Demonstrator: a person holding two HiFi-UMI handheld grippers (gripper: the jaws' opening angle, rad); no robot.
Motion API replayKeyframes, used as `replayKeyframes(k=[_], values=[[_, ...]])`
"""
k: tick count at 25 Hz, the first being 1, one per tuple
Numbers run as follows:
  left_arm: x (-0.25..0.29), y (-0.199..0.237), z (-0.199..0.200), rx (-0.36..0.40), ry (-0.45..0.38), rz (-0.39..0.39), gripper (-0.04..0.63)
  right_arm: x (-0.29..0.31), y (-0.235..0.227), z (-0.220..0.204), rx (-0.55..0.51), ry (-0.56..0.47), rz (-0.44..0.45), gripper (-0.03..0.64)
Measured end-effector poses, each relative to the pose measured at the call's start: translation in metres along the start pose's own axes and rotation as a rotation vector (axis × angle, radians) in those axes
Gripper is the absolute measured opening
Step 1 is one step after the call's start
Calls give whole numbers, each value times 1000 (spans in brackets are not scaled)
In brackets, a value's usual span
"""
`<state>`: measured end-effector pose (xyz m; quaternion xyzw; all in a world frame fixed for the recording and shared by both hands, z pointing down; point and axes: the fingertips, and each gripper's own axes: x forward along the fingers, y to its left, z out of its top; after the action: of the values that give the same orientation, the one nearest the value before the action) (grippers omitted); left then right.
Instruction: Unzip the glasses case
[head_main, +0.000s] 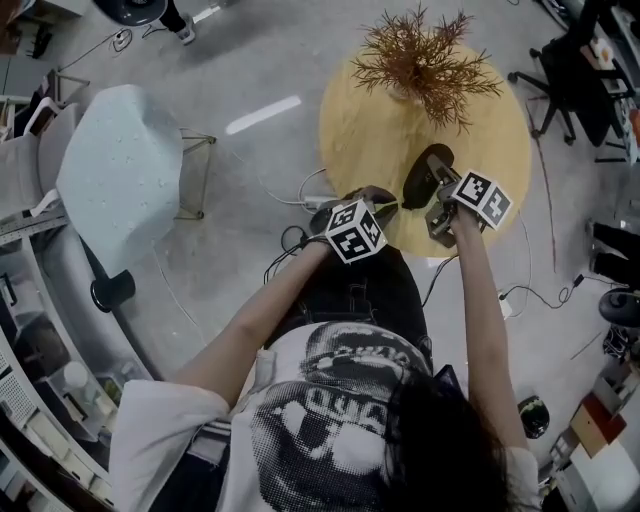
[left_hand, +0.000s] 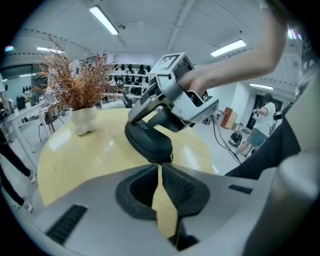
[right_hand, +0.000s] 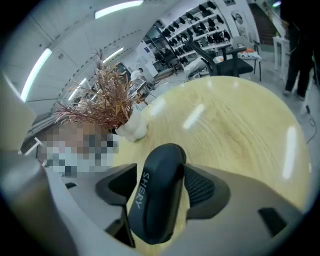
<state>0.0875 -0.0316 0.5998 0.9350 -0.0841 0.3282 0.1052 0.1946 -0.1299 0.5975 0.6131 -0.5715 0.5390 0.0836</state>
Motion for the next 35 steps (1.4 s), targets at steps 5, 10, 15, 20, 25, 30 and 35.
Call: replayKeyframes(k=[5, 10, 15, 20, 25, 30, 35], values=[[-11, 2, 0, -21, -16, 13, 17, -23, 7, 3, -123, -48, 35, 271], [-22, 2, -1, -75, -38, 28, 17, -43, 25, -9, -223, -59, 130, 247], [-38, -4, 11, -77, -65, 59, 15, -66, 31, -38, -315, -32, 234, 227], [-49, -5, 25, -123, -103, 140, 15, -92, 35, -59, -370, 5, 337, 210], [-56, -5, 39, -261, -160, 278, 17, -115, 31, -62, -494, 28, 427, 209], [-65, -29, 41, -396, -192, 423, 17, -147, 25, -64, -634, 17, 526, 209], [-64, -69, 50, -489, -238, 544, 17, -181, 1, -72, -816, 0, 586, 186]])
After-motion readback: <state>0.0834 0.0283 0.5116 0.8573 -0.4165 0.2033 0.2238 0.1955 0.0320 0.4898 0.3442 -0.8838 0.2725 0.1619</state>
